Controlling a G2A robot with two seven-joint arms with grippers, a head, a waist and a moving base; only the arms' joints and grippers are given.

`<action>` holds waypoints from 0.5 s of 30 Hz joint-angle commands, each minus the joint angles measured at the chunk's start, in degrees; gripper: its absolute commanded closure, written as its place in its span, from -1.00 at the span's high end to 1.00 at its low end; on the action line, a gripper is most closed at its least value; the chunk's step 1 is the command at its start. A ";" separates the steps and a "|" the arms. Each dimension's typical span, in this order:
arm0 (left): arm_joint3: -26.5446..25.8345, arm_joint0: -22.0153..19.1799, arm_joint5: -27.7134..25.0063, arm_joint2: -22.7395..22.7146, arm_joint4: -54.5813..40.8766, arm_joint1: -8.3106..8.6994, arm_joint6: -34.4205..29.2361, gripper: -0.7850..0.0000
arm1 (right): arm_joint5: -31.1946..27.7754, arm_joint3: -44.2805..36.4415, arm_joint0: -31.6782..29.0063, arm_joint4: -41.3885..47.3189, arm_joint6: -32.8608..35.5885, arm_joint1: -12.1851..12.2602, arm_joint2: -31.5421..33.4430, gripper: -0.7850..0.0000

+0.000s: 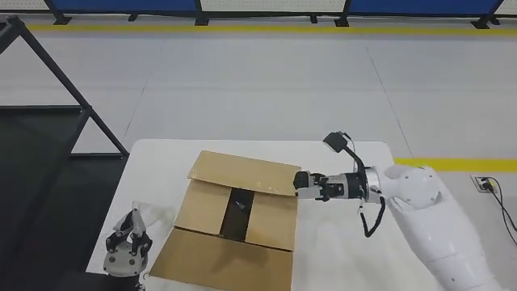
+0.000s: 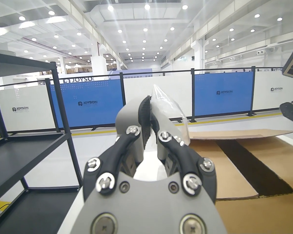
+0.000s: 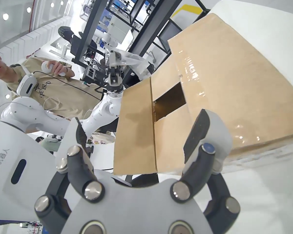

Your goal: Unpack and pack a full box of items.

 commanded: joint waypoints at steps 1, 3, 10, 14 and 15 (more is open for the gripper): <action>-0.17 -0.18 0.47 -0.52 -0.39 0.03 0.26 -1.00 | 0.98 -6.28 -4.64 0.24 0.99 1.74 2.80 1.00; -0.37 -0.06 1.05 -1.60 -1.02 0.08 0.67 -1.00 | 2.50 -9.65 -7.38 0.19 2.50 3.08 4.58 1.00; -0.60 2.10 1.68 -6.59 -4.64 0.31 2.32 -1.00 | 2.50 -9.65 -7.38 0.19 2.50 3.08 4.58 1.00; -0.39 2.87 1.13 -6.82 -5.27 0.30 3.03 -1.00 | 2.50 -9.65 -7.38 0.19 2.50 3.08 4.58 1.00; -0.42 2.98 1.06 -6.67 -5.20 0.29 3.19 -1.00 | 2.50 -9.65 -7.38 0.19 2.50 3.08 4.58 1.00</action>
